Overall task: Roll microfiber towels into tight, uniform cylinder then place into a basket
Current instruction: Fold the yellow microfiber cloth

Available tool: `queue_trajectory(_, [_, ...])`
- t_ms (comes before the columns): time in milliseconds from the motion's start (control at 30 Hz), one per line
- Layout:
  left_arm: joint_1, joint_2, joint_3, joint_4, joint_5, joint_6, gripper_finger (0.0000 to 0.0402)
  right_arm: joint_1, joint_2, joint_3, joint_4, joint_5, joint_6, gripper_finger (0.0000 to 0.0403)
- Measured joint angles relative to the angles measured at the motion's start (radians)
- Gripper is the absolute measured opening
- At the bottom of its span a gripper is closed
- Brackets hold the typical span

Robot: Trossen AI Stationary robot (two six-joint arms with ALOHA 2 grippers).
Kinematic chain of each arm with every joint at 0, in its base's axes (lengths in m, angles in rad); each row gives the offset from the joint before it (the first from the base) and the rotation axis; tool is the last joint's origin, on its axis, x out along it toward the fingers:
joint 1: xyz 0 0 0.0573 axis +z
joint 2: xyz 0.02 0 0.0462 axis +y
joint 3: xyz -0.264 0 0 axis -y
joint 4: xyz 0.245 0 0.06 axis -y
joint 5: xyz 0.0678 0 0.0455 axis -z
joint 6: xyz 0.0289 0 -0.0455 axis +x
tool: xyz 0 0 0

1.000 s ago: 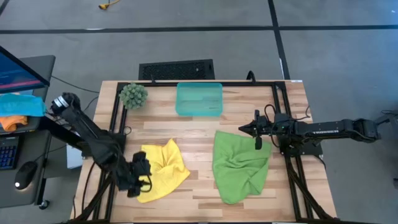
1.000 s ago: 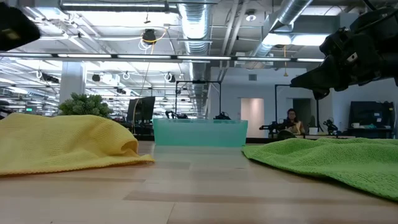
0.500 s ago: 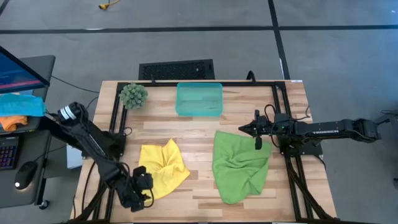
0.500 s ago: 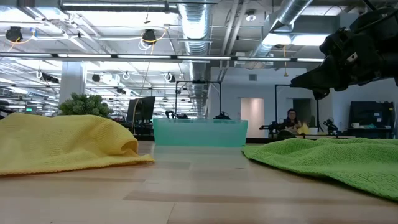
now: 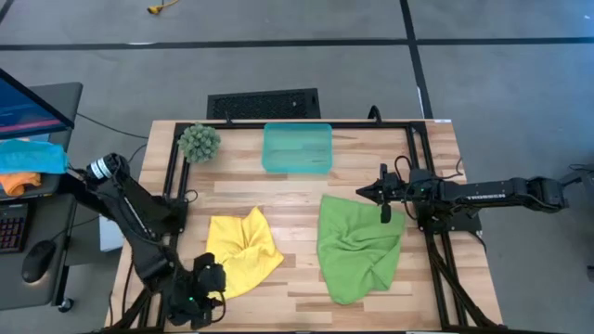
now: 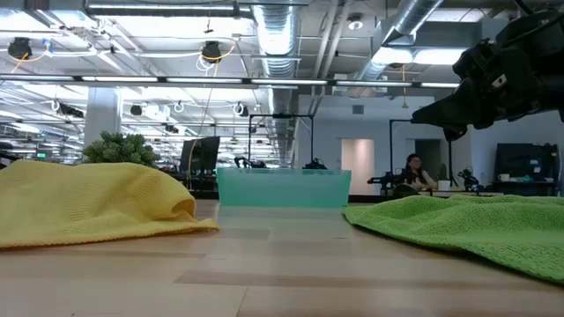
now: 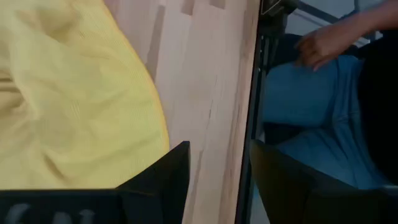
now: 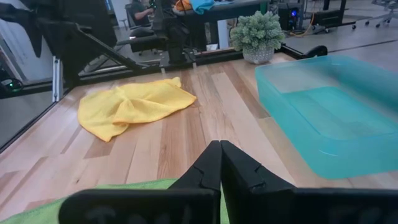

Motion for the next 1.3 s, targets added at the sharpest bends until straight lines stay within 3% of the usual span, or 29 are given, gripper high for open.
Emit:
queue_trajectory(233, [-0.039,0.082,-0.002,0.008,-0.060,-0.055,0.0120,0.000,0.000,0.000,0.000,0.000,0.000,0.0029])
queue_trajectory(567, [-0.030,0.229,-0.002,0.018,0.075,-0.083,0.0114,0.000,0.000,0.000,0.000,0.000,0.000,0.0029])
queue_trajectory(967, [-0.045,0.250,-0.002,-0.032,0.099,-0.168,0.0201,0.000,0.000,0.000,0.000,0.000,0.000,0.0029])
queue_trajectory(1300, [-0.049,0.370,-0.003,-0.032,0.148,-0.175,0.0210,0.000,0.000,0.000,0.000,0.000,0.000,0.0029])
